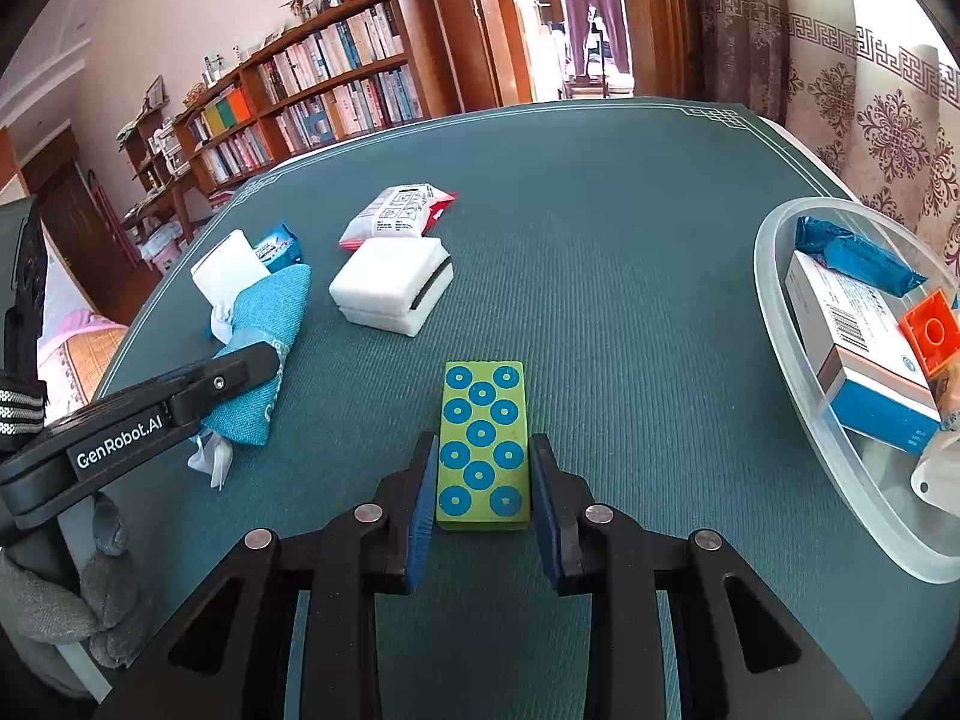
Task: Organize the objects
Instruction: 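Grasp the blue towel with the left gripper while the right gripper lifts the green brick, then place the green brick into the bowl with the right gripper and release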
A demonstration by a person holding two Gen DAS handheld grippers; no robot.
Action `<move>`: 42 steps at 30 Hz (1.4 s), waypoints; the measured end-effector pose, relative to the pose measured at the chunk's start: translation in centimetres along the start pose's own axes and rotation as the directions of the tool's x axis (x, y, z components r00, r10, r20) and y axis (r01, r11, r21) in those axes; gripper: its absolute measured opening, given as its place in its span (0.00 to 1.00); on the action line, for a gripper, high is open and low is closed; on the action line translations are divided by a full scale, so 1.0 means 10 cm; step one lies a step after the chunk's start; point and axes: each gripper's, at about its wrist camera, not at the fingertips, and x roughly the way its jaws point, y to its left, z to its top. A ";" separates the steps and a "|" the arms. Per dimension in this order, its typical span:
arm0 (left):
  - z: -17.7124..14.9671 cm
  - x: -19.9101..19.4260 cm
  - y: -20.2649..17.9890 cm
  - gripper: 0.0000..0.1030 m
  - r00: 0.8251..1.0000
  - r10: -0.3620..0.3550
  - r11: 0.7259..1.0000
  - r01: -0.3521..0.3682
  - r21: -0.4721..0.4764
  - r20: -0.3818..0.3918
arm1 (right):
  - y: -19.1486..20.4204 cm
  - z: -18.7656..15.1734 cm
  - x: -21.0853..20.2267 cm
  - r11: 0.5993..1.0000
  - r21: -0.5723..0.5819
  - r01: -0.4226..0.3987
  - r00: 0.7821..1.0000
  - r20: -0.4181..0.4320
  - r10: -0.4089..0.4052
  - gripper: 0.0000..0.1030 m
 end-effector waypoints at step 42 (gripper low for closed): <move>0.03 -0.25 -1.17 0.35 0.987 -0.159 0.964 0.147 0.220 0.035 | -1.50 0.52 -0.82 0.965 0.244 0.096 0.986 0.111 -0.127 0.29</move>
